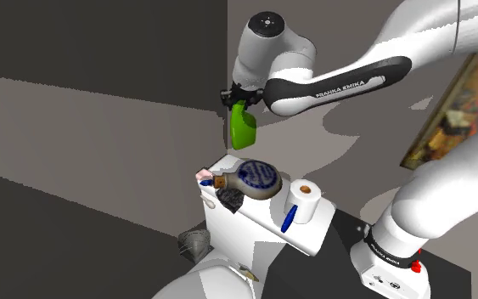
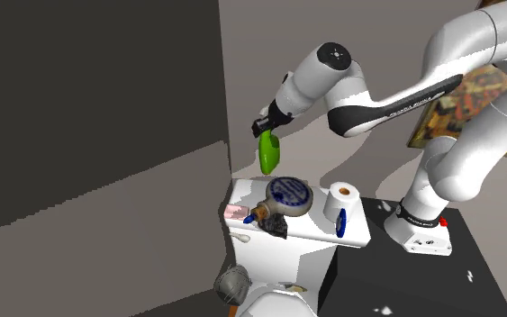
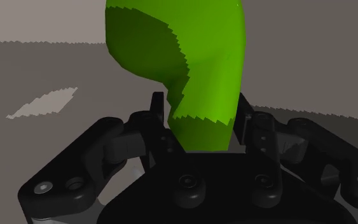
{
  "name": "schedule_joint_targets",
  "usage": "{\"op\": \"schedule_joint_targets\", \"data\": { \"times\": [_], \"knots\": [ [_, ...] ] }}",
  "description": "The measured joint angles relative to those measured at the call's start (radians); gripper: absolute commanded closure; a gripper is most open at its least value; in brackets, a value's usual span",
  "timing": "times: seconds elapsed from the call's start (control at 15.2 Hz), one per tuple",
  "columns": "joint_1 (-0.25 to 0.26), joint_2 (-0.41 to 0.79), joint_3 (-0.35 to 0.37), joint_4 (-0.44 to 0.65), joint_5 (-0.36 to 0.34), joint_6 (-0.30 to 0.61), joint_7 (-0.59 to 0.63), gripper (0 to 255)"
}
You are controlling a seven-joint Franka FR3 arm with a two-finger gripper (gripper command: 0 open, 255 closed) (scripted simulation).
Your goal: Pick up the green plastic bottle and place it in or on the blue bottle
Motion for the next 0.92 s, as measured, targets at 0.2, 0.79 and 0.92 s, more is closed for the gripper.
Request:
{"op": "schedule_joint_targets", "data": {
  "times": [0.2, 0.79, 0.92],
  "knots": [
    [0.038, -0.105, 0.007, -0.072, 0.047, -0.035, -0.001, 255],
    [0.045, -0.142, 0.032, -0.177, 0.032, 0.020, 0.064, 255],
    [0.037, -0.133, 0.037, -0.196, 0.016, 0.045, 0.083, 255]
  ]
}}
